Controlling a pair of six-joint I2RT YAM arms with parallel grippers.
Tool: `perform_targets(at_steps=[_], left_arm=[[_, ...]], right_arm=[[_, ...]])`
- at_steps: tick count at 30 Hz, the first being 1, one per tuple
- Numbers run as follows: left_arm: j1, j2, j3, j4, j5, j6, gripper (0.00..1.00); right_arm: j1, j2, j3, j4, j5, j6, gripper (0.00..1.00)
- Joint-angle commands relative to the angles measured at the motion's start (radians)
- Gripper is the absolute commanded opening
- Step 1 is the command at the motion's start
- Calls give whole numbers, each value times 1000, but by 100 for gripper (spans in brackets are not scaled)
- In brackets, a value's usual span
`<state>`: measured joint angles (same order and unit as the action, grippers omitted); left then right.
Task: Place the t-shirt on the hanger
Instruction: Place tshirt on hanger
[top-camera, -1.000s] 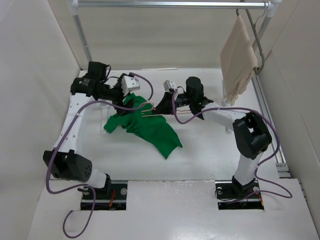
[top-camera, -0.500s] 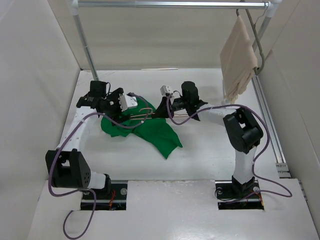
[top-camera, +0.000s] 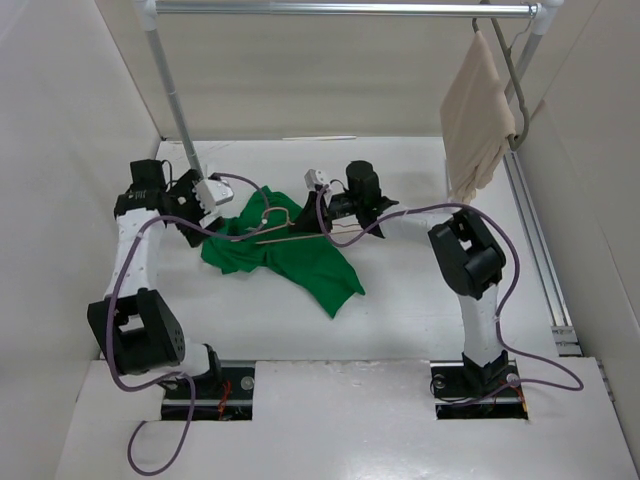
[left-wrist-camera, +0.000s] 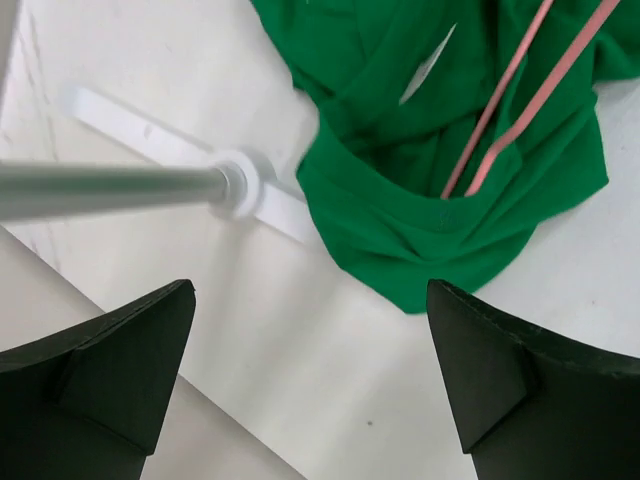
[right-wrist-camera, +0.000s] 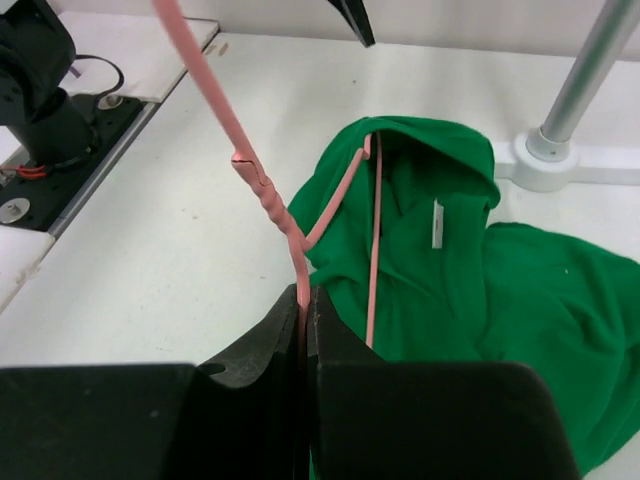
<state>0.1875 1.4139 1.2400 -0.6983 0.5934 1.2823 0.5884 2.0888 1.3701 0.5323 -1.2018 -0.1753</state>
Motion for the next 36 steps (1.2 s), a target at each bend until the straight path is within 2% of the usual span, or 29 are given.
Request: perform_targets(at_steps=[1,3,8,17,19,21,24,25,27,28,29,30,33,34,36], left_arm=[[50,-8,-62,3,-18,-19,100],[50,42,-94,-6,-47,51,100],[50,158,-71,17,-12,-5,100],[-29,152,-43,-32,180,-28,100],[-81,126,-109,52,120,-61,100],[-124,126,-183,130,1,-98,100],[-155,126,-224,261,-96,-162,100],[-155,126,-224,307,-116,-179,94],[-155,137,-224,292,-130,-161,77],[-155,146,-191,269,-130,-147,64],[-155,146,-177,228,-113,-147,36],[-155,146,-162,208,-84,-135,24],[-155,125,-131,151,-38,-135,3],[-155,111,-119,140,-12,-135,0],[-155,102,-106,99,-1,-135,0]], right_arm=[[7,2,43,9,-2,-3,0],[7,14,57,-24,-22,-3,0],[7,2,44,-34,-22,-3,0],[7,11,55,-55,-13,-3,0],[7,11,55,-55,-13,-3,0],[7,11,55,-55,-13,-3,0],[7,11,55,-64,-13,-3,0],[7,11,44,-64,-13,-3,0],[-2,11,44,-64,-4,-3,0],[-2,2,44,-64,-4,-3,0],[-2,2,44,-64,-4,-3,0],[-2,2,44,-64,-4,-3,0],[-2,2,44,-64,-4,-3,0],[-2,2,44,-74,-4,-3,0],[-2,11,53,-74,-4,-3,0]])
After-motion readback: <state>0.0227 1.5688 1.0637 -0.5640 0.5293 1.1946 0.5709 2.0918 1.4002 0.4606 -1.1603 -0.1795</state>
